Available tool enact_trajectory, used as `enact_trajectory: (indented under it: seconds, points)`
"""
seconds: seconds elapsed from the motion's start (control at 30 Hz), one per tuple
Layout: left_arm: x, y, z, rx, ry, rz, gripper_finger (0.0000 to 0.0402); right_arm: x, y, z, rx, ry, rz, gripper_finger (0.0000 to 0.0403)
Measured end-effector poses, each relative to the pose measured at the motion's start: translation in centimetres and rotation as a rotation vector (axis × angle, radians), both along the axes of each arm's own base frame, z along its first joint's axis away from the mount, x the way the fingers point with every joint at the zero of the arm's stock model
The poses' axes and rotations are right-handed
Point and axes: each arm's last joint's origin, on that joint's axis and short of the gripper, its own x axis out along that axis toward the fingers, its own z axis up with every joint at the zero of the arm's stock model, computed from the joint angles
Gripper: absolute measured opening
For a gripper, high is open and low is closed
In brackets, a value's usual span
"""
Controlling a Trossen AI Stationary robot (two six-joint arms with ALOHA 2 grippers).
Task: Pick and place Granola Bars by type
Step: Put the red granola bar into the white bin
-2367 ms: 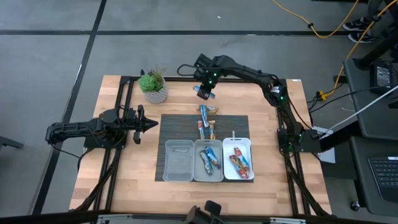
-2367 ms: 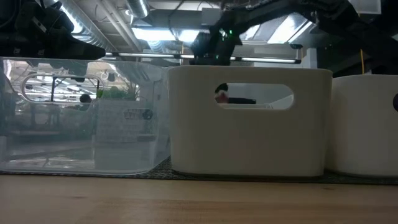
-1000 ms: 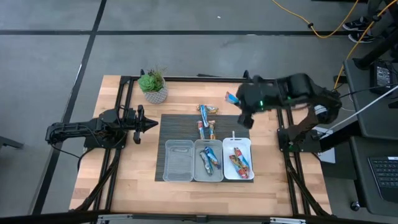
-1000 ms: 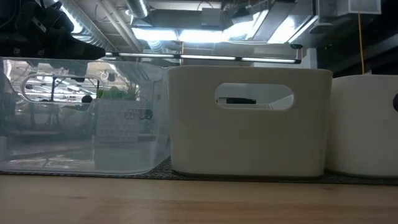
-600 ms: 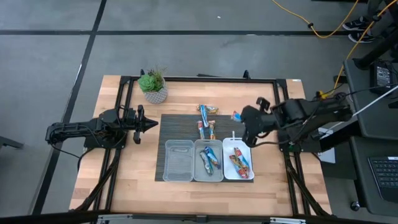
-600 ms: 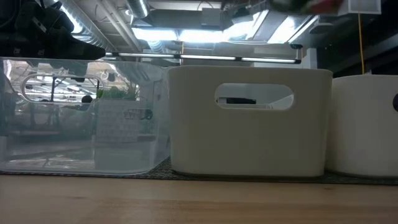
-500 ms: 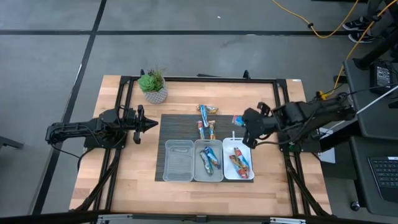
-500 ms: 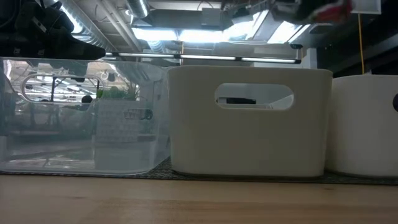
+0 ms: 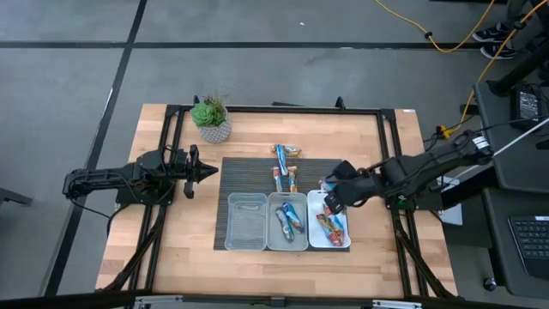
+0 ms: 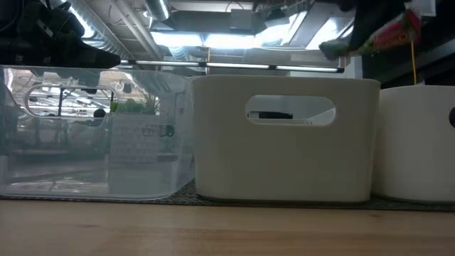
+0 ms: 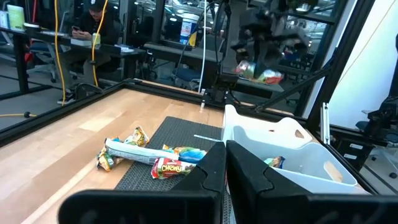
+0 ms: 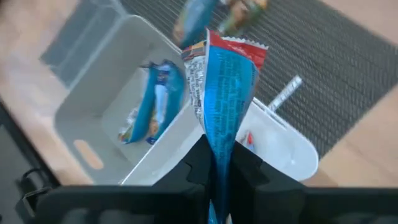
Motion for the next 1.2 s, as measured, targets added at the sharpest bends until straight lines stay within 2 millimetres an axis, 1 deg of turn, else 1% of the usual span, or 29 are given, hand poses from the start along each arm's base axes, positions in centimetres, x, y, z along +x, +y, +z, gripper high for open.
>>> enact_trajectory:
  seconds: [0.13, 0.27, 0.37, 0.47, 0.57, 0.67, 0.8, 0.9, 1.0, 1.2]
  points:
    - [0.0, 0.0, 0.0, 0.000, 0.000, 0.000, 0.0006, 0.5, 0.7, -2.0, 0.024, 0.048, -0.056, 0.0015]
    - [0.0, 0.0, 0.0, 0.000, 0.000, 0.000, 0.0006, 1.7, 1.6, -4.0, 0.065, 0.023, -0.065, 0.0015]
    - [0.0, 0.0, 0.0, 0.000, 0.000, 0.000, 0.0006, 2.6, 2.3, -5.1, 0.089, 0.002, -0.059, 0.0029]
    - [0.0, 0.0, 0.0, 0.000, 0.000, 0.000, 0.0006, 3.2, 2.7, -6.6, 0.094, 0.046, -0.051, 0.0037]
    - [0.0, 0.0, 0.0, 0.000, 0.000, 0.000, 0.0006, 3.6, 3.0, -7.8, 0.111, 0.099, -0.041, 0.0026]
    - [0.0, 0.0, 0.0, 0.000, 0.000, 0.000, 0.0006, 4.2, 3.3, -8.7, 0.125, 0.108, -0.031, 0.0014]
    - [0.0, 0.0, 0.0, 0.000, 0.000, 0.000, 0.0006, 4.7, 3.5, -9.5, 0.126, 0.115, -0.034, 0.0017]
    - [0.0, 0.0, 0.0, 0.000, 0.000, 0.000, 0.0006, 4.8, 3.6, -9.9, 0.140, 0.130, -0.082, 0.0038]
    - [0.0, 0.0, 0.0, 0.000, 0.000, 0.000, 0.0006, 4.8, 3.6, -9.9, 0.156, 0.131, -0.103, 0.0053]
    - [0.0, 0.0, 0.0, 0.000, 0.000, 0.000, 0.0006, 5.0, 3.7, -9.8, 0.189, 0.114, -0.118, 0.0058]
